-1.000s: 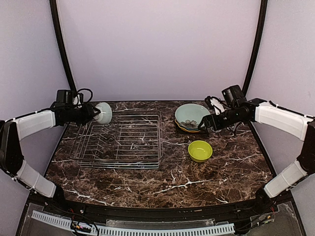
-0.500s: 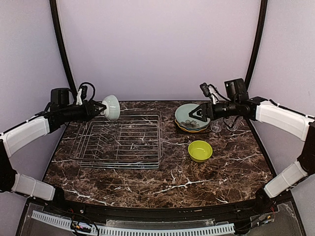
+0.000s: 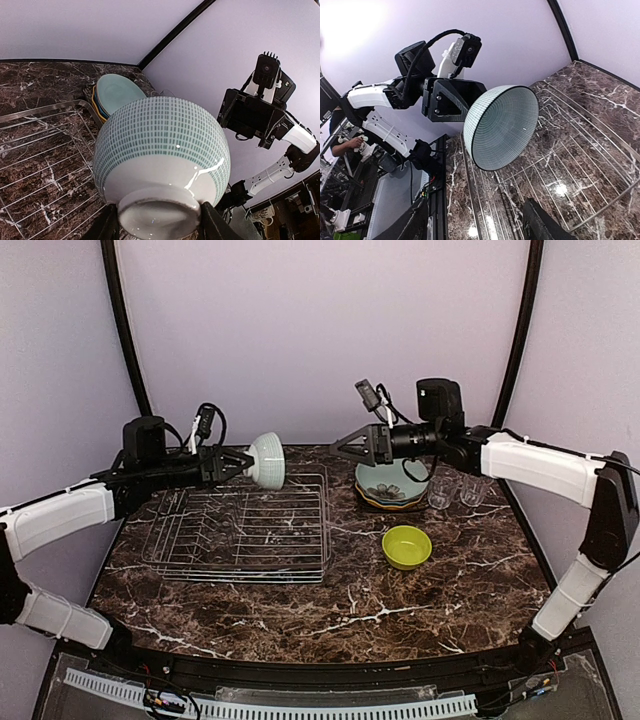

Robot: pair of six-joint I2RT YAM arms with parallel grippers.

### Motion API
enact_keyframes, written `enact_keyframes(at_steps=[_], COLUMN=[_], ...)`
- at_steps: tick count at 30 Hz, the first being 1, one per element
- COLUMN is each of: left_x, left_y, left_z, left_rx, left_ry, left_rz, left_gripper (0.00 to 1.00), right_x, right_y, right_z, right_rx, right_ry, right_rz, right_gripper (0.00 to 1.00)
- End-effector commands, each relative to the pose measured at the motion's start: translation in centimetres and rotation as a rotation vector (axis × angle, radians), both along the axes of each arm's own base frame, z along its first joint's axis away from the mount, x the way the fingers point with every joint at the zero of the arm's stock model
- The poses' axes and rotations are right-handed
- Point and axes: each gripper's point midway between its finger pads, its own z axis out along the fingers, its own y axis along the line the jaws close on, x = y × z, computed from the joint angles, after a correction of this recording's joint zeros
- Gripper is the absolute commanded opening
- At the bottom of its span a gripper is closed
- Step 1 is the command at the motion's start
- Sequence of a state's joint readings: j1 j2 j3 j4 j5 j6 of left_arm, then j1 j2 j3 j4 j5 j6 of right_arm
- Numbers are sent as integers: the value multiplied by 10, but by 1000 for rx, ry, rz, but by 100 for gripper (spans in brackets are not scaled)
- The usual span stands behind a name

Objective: Unload the mixed dishes from the dish rack
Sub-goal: Pass from the left arm to the right

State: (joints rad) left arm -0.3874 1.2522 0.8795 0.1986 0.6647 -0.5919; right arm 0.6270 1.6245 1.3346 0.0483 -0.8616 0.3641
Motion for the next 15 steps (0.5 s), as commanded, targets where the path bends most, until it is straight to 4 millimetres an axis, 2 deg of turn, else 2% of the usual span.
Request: enact_keyframes(at_steps=[1,8,15], left_x=[-5,-12,-14], left_y=[-14,-28,-37], left_z=[38,44,52], left_rx=[-70,-76,-94], left_ry=[-115,-133,-143], left_rz=[-58,-98,-122], left_gripper=[12,12,11], right_x=[-12,-18,-23], right_y=[21,42,52], right_z=[26,26,24], right_rx=[92,121,151], right_ry=[-8,19,55], right_rz=[104,173,225], right_gripper=[60,52,46])
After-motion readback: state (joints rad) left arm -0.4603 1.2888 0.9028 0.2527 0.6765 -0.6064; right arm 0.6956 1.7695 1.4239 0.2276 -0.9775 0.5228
